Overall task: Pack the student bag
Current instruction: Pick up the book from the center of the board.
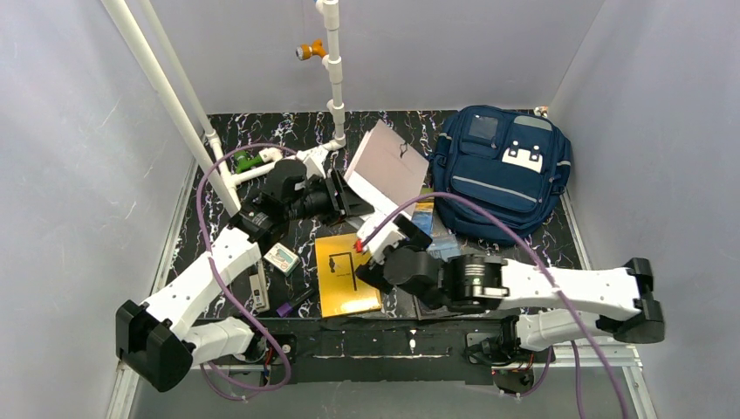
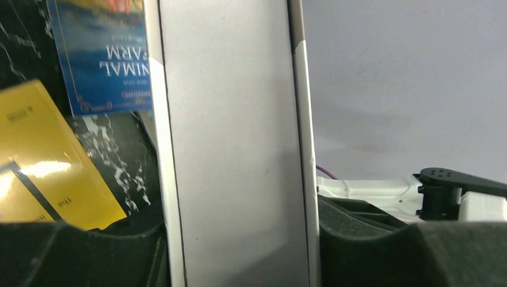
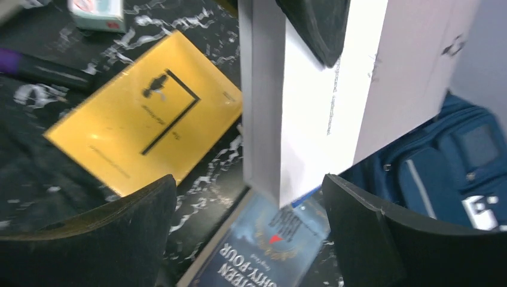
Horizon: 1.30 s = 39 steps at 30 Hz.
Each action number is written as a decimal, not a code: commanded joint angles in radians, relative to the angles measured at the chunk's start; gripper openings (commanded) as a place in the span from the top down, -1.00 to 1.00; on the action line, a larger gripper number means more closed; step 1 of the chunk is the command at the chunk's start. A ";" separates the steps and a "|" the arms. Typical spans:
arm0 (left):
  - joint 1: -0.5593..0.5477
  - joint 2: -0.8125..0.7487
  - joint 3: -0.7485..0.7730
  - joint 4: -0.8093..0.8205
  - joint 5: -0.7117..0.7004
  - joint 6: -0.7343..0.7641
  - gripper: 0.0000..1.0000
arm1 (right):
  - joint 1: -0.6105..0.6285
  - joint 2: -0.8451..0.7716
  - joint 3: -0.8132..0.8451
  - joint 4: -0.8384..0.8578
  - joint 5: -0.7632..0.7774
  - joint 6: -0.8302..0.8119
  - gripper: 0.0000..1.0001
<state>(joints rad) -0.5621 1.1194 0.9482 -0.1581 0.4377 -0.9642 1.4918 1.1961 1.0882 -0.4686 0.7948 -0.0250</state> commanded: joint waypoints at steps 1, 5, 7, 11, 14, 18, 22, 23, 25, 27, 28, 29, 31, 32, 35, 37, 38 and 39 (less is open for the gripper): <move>0.010 0.041 0.127 -0.064 -0.023 0.224 0.77 | 0.001 -0.133 0.074 -0.151 -0.051 0.257 -0.97; 0.023 0.078 0.171 -0.058 0.037 0.299 0.77 | -0.019 -0.254 0.051 -0.107 0.060 0.467 -0.97; 0.030 0.084 0.173 -0.034 0.087 0.306 0.77 | -0.134 -0.290 0.039 -0.097 0.015 0.476 -0.97; 0.038 0.085 0.149 0.033 0.160 0.251 0.77 | -0.667 -0.229 0.065 -0.126 -0.433 0.382 -0.97; 0.040 0.086 0.096 0.141 0.213 0.146 0.76 | -1.086 -0.151 0.041 -0.101 -0.914 0.361 -0.97; 0.042 0.093 0.076 0.213 0.242 0.060 0.78 | -1.393 -0.167 -0.211 0.386 -1.507 0.689 -0.97; 0.042 0.110 0.095 0.212 0.278 0.033 0.80 | -1.481 -0.158 -0.593 1.468 -1.656 1.445 -0.97; 0.042 0.117 0.101 0.213 0.287 0.019 0.80 | -1.481 -0.136 -0.613 1.525 -1.655 1.494 -0.97; 0.042 0.132 0.108 0.223 0.306 -0.015 0.81 | -1.481 -0.117 -0.626 1.577 -1.642 1.540 -0.97; 0.041 0.144 0.105 0.253 0.333 -0.053 0.83 | -1.480 -0.112 -0.633 1.622 -1.616 1.571 -0.97; 0.041 0.148 0.100 0.279 0.346 -0.077 0.84 | -1.481 -0.115 -0.627 1.617 -1.608 1.570 -0.97; 0.041 0.149 0.088 0.309 0.353 -0.102 0.86 | -1.481 -0.120 -0.618 1.601 -1.599 1.565 -0.97; 0.041 0.153 0.062 0.387 0.373 -0.172 0.86 | -1.480 -0.134 -0.589 1.514 -1.587 1.528 -0.97; 0.041 0.159 0.043 0.442 0.385 -0.212 0.87 | -1.481 -0.137 -0.571 1.447 -1.586 1.501 -0.97; 0.041 0.170 0.033 0.542 0.407 -0.278 0.89 | -1.481 -0.144 -0.533 1.294 -1.602 1.456 -0.97; 0.040 0.165 0.029 0.549 0.406 -0.279 0.91 | -1.481 -0.178 -0.538 1.240 -1.608 1.448 -0.97; 0.040 0.162 0.024 0.550 0.407 -0.280 0.91 | -1.481 -0.206 -0.540 1.175 -1.597 1.414 -0.97; 0.040 0.159 0.021 0.550 0.409 -0.279 0.92 | -1.481 -0.234 -0.541 1.103 -1.576 1.383 -0.97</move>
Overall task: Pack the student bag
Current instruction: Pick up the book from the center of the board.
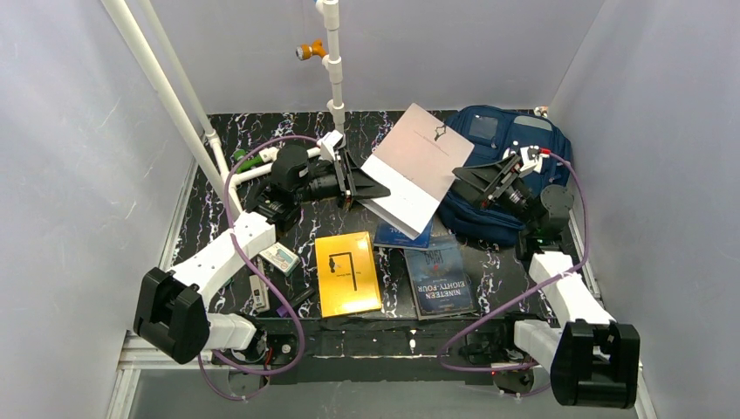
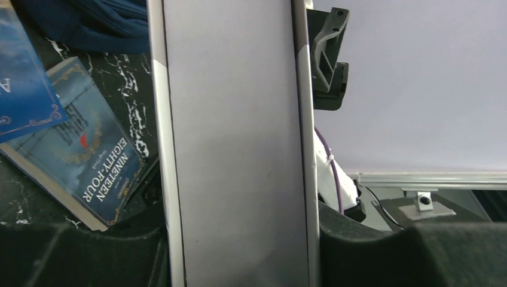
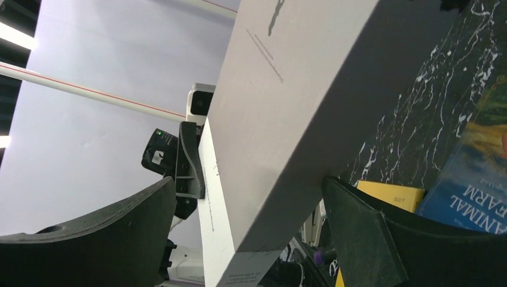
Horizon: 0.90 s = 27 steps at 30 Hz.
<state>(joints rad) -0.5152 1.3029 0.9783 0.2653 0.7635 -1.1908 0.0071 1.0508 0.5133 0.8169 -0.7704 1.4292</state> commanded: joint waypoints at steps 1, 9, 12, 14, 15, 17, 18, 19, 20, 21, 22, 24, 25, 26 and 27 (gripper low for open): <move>-0.006 -0.027 -0.011 0.131 0.083 -0.059 0.92 | 0.004 -0.113 0.029 -0.225 0.009 -0.089 -0.97; -0.011 -0.034 0.023 0.175 0.133 -0.106 0.88 | 0.004 -0.134 0.011 -0.180 0.022 -0.027 -0.97; -0.022 -0.015 0.037 0.178 0.172 -0.129 0.87 | 0.004 -0.118 0.018 -0.107 0.043 0.022 -0.90; -0.028 -0.005 0.035 0.181 0.188 -0.144 0.86 | 0.004 -0.100 0.016 -0.018 0.054 0.080 -0.81; -0.030 -0.005 0.032 0.184 0.190 -0.147 0.87 | 0.004 -0.094 0.010 0.037 0.064 0.112 -0.75; -0.031 -0.006 0.024 0.185 0.181 -0.151 0.85 | 0.004 -0.085 -0.012 0.115 0.093 0.178 -0.53; -0.031 -0.008 0.022 0.186 0.171 -0.154 0.83 | 0.004 -0.084 -0.026 0.151 0.110 0.210 -0.39; -0.031 -0.010 0.021 0.186 0.159 -0.157 0.80 | 0.004 -0.083 -0.041 0.183 0.131 0.239 -0.21; -0.031 -0.014 0.017 0.187 0.145 -0.160 0.71 | 0.004 -0.083 -0.054 0.208 0.151 0.268 -0.04; -0.031 -0.020 0.014 0.187 0.124 -0.164 0.56 | 0.004 -0.086 -0.063 0.223 0.171 0.287 0.07; -0.031 -0.030 0.005 0.188 0.098 -0.170 0.40 | 0.004 -0.091 -0.068 0.224 0.187 0.301 0.19; -0.031 -0.048 -0.014 0.188 0.038 -0.183 -0.01 | 0.004 -0.102 -0.068 0.215 0.223 0.315 0.46; -0.032 -0.063 -0.027 0.188 -0.002 -0.188 -0.27 | 0.004 -0.111 -0.072 0.207 0.243 0.326 0.58; -0.033 -0.080 -0.044 0.188 -0.048 -0.192 -0.51 | 0.004 -0.124 -0.078 0.190 0.272 0.336 0.65; -0.037 -0.096 -0.059 0.187 -0.108 -0.189 -0.73 | 0.004 -0.140 -0.086 0.168 0.300 0.347 0.67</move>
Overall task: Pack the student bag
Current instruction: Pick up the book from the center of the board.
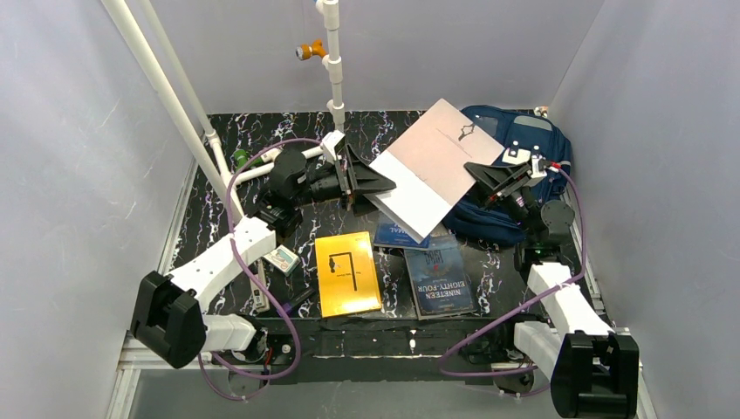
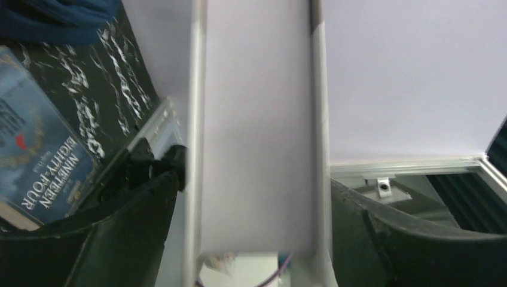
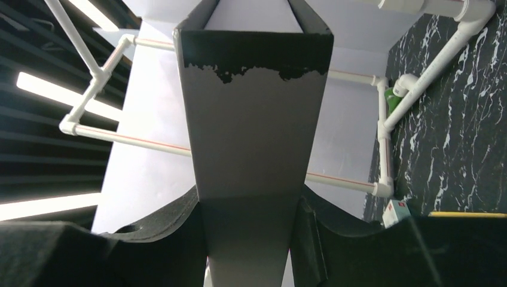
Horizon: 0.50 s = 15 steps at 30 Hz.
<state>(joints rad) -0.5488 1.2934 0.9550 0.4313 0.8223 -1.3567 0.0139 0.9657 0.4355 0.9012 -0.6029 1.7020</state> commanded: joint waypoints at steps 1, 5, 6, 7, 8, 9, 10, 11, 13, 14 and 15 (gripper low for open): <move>-0.013 -0.101 -0.046 0.021 -0.206 -0.009 -0.87 | -0.003 -0.067 -0.016 0.065 0.166 0.082 0.68; -0.086 -0.132 -0.069 0.022 -0.374 0.025 -0.97 | -0.003 -0.081 -0.016 0.053 0.260 0.098 0.64; -0.114 -0.139 -0.074 0.022 -0.428 0.041 -0.96 | -0.003 -0.074 -0.004 0.047 0.262 0.093 0.64; -0.148 -0.146 -0.072 0.023 -0.474 0.063 -0.96 | -0.002 -0.065 0.007 0.043 0.265 0.090 0.64; -0.164 -0.148 -0.066 0.022 -0.513 0.091 -0.96 | 0.002 -0.062 0.016 0.042 0.271 0.087 0.64; -0.182 -0.147 -0.058 0.022 -0.553 0.121 -0.96 | 0.005 -0.062 0.022 0.041 0.279 0.084 0.64; -0.201 -0.147 -0.054 0.022 -0.594 0.140 -0.96 | 0.008 -0.065 0.026 0.033 0.284 0.083 0.64; -0.212 -0.142 -0.051 0.023 -0.633 0.144 -0.96 | 0.011 -0.066 0.032 0.023 0.286 0.075 0.64; -0.231 -0.119 -0.038 0.038 -0.701 0.150 -0.94 | 0.017 -0.068 0.047 -0.023 0.274 0.050 0.62; -0.241 -0.098 -0.025 0.051 -0.716 0.161 -0.92 | 0.022 -0.070 0.046 -0.039 0.272 0.041 0.60; -0.247 -0.079 -0.008 0.060 -0.718 0.168 -0.88 | 0.024 -0.072 0.039 -0.037 0.276 0.039 0.58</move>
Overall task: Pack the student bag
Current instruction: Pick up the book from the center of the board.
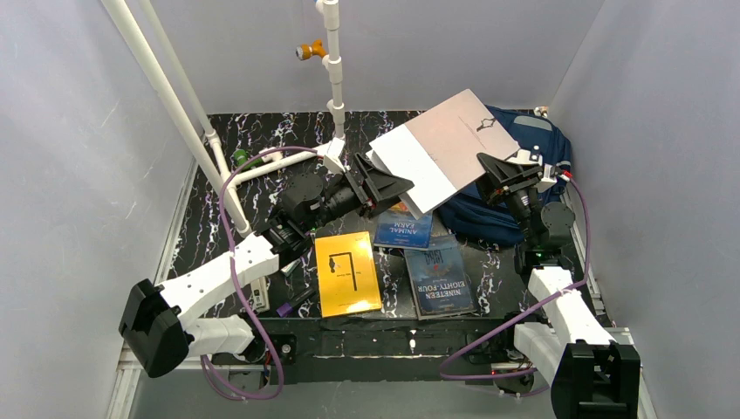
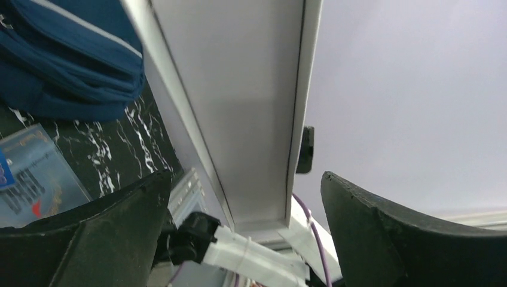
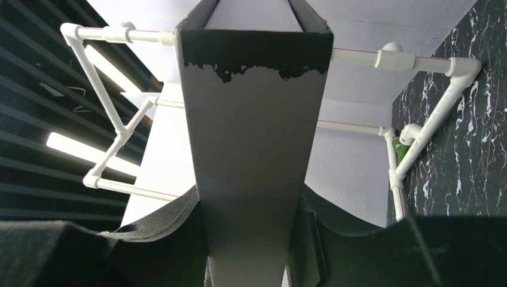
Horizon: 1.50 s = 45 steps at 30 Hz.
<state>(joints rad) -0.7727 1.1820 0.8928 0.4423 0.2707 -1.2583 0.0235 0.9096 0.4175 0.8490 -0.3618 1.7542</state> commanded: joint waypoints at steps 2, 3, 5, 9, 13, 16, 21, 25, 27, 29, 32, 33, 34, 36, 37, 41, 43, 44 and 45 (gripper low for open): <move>-0.035 0.065 0.084 0.068 -0.167 0.077 -0.76 | 0.018 -0.031 0.042 0.009 0.038 -0.019 0.55; -0.039 0.072 0.085 0.073 -0.177 0.074 -0.70 | 0.017 -0.041 0.038 -0.007 0.039 -0.026 0.54; -0.050 0.064 0.068 0.080 -0.236 0.081 -0.52 | 0.017 -0.065 0.036 -0.048 0.041 -0.049 0.52; -0.097 0.037 0.042 0.080 -0.414 0.172 -0.37 | 0.019 -0.117 0.049 -0.164 0.058 -0.111 0.51; -0.103 0.058 0.044 0.080 -0.457 0.129 -0.21 | 0.019 -0.150 0.051 -0.235 0.080 -0.124 0.49; -0.106 0.084 0.064 0.079 -0.440 0.116 -0.21 | 0.020 -0.150 0.051 -0.222 0.079 -0.111 0.47; -0.102 0.058 0.058 0.080 -0.411 0.137 0.12 | 0.021 -0.117 0.081 -0.253 0.026 -0.157 0.17; -0.097 -0.018 0.059 0.071 -0.372 0.348 0.62 | 0.020 -0.062 0.126 -0.410 -0.098 -0.296 -0.27; -0.096 -0.071 0.059 0.038 -0.384 0.432 0.67 | 0.021 -0.038 0.106 -0.403 -0.165 -0.322 -0.46; -0.094 -0.111 0.062 -0.015 -0.423 0.495 0.69 | 0.021 -0.019 0.085 -0.365 -0.223 -0.335 -0.63; -0.093 -0.160 0.084 -0.108 -0.533 0.599 0.73 | 0.021 -0.020 0.102 -0.413 -0.276 -0.431 -0.82; -0.093 -0.172 0.095 -0.139 -0.580 0.635 0.75 | 0.019 -0.027 0.127 -0.488 -0.283 -0.498 -0.85; -0.092 -0.182 0.109 -0.170 -0.624 0.664 0.79 | 0.019 -0.033 0.160 -0.586 -0.279 -0.580 -0.93; -0.092 -0.196 0.133 -0.208 -0.697 0.734 0.93 | 0.019 -0.043 0.241 -0.823 -0.254 -0.750 -0.97; -0.092 -0.200 0.150 -0.228 -0.738 0.760 0.98 | 0.019 -0.047 0.265 -0.902 -0.239 -0.819 -0.97; -0.093 -0.208 0.196 -0.319 -0.819 0.818 1.00 | 0.018 -0.020 0.396 -1.158 -0.191 -1.172 -0.94; -0.092 -0.212 0.213 -0.372 -0.835 0.828 1.00 | 0.020 0.041 0.523 -1.378 -0.042 -1.387 -0.92; -0.093 -0.212 0.225 -0.413 -0.854 0.824 1.00 | 0.021 0.077 0.573 -1.457 0.044 -1.457 -0.92; -0.093 -0.213 0.233 -0.450 -0.859 0.819 1.00 | 0.022 0.107 0.614 -1.509 0.125 -1.528 -0.92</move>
<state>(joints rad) -0.8658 1.0004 1.0573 0.1139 -0.4690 -0.4969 0.0429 0.9264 0.8429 -0.2844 -0.5045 0.6865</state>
